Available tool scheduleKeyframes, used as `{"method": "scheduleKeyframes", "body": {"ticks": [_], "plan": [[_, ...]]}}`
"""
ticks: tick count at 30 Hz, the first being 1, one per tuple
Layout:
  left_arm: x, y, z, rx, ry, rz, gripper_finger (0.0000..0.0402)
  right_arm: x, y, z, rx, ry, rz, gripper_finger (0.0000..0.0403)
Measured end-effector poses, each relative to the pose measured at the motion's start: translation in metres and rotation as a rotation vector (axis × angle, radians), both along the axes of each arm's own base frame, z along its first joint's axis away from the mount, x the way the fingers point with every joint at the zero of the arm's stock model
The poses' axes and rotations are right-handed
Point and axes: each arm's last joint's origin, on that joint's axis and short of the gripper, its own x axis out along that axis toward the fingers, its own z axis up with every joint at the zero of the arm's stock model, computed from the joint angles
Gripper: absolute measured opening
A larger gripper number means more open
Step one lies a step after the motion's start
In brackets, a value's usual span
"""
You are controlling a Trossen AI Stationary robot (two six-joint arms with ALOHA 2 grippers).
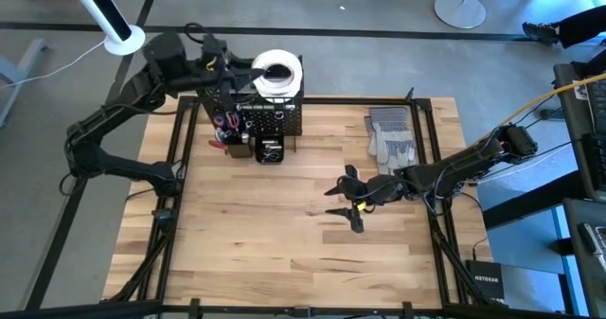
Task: Hang tools onto peg board
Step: Put the white masking tape on the peg board
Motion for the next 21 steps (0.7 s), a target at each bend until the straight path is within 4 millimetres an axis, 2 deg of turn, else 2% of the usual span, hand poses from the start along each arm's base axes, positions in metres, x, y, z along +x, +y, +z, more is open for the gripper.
{"method": "scheduleKeyframes", "body": {"ticks": [7,21], "plan": [[0.008,0.006,-0.014,-0.103,0.088,-0.008,0.0064,0.000,0.000,0.000,0.018,-0.001,-0.008,0.0238],[0.005,0.002,-0.010,-0.200,0.034,-0.091,0.0069,0.001,0.000,-0.001,0.013,0.005,-0.027,0.0238]]}}
